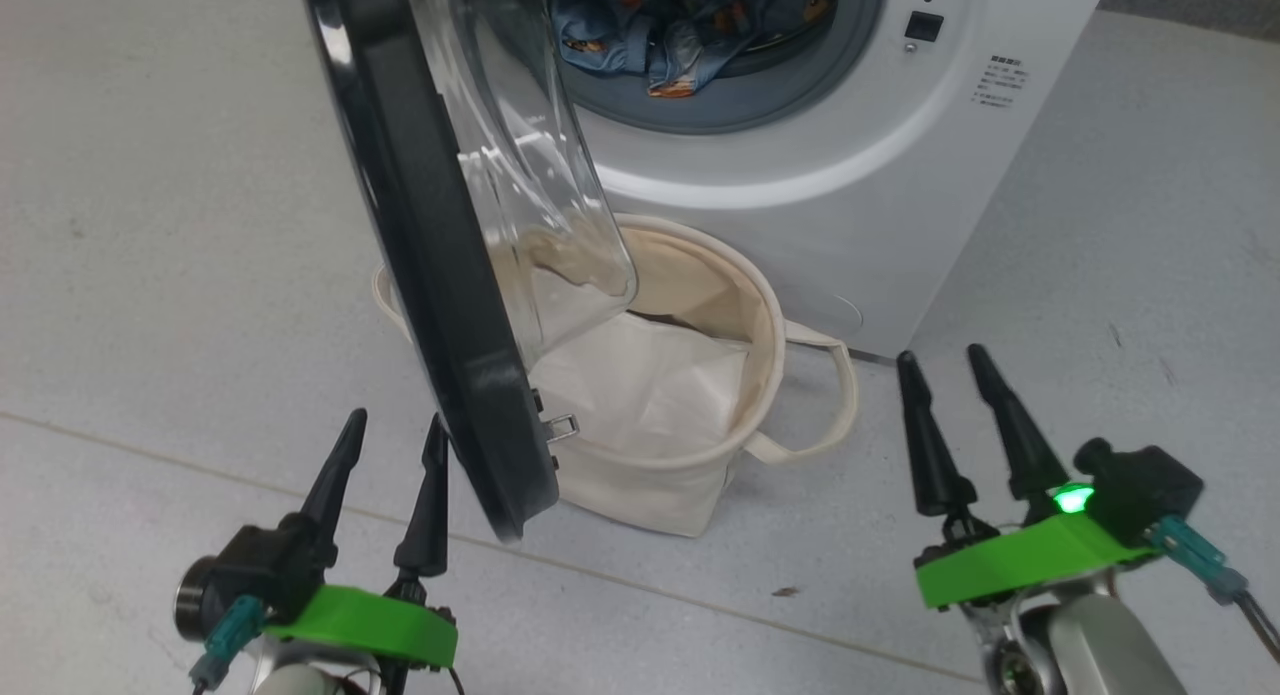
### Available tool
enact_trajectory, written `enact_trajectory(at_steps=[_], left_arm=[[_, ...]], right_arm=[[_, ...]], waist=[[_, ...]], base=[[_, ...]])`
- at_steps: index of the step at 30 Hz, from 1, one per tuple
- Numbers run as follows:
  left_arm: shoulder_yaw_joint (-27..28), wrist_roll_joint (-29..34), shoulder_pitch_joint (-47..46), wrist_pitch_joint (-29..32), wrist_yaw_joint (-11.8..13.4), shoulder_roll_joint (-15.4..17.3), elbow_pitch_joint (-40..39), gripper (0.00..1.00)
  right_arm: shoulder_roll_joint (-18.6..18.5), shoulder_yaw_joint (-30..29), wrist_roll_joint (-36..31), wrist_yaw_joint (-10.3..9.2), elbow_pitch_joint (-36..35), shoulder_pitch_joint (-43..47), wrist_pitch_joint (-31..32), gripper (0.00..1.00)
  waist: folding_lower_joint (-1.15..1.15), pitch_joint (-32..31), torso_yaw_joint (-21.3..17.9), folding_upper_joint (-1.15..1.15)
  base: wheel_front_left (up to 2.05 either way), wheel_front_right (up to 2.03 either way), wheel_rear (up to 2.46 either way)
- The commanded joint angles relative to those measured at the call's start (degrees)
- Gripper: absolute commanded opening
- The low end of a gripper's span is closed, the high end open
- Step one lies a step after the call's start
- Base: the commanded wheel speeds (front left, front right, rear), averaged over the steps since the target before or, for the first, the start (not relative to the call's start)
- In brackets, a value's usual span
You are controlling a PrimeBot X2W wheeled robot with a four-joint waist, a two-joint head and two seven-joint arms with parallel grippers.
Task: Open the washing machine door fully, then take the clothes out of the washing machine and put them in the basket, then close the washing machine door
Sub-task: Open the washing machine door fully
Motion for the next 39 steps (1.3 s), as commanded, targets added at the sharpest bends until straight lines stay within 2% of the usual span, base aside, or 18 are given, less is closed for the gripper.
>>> enact_trajectory(at_steps=[1,7,14,29,39], left_arm=[[2.1,-0.1,-1.5,-0.7,-0.2,0.2,-2.0,1.00],[2.5,-0.1,-1.7,-0.7,-0.4,0.2,-2.0,1.00],[3.3,0.3,-2.1,-0.7,-0.6,0.2,-1.6,1.00],[5.4,-0.2,-1.0,-0.7,-0.5,0.2,-2.4,1.00],[9.0,-1.4,-1.4,-0.7,-0.1,0.2,-11.1,1.00]], right_arm=[[0.8,-0.1,-2.4,0.05,-3.5,0.2,-0.7,1.00],[1.1,-3.8,-6.7,0.05,-7.0,3.1,-0.7,1.00],[1.1,-4.8,-7.5,0.05,-6.0,3.6,-0.7,1.00],[1.1,-5.3,-4.3,0.05,-5.1,4.3,-0.7,1.00],[1.1,-5.2,-1.1,0.05,-4.6,4.2,-0.7,1.00]], waist=[[0.00,0.3,-0.2,0.00],[0.00,0.9,-0.4,0.00],[0.00,1.5,-0.2,0.00],[0.00,-0.2,0.7,0.00],[0.00,-1.3,1.5,0.00]], base=[[0.00,0.00,0.00],[0.00,0.00,0.00],[0.00,0.00,0.00],[0.00,0.00,0.00],[0.00,0.00,0.00]])
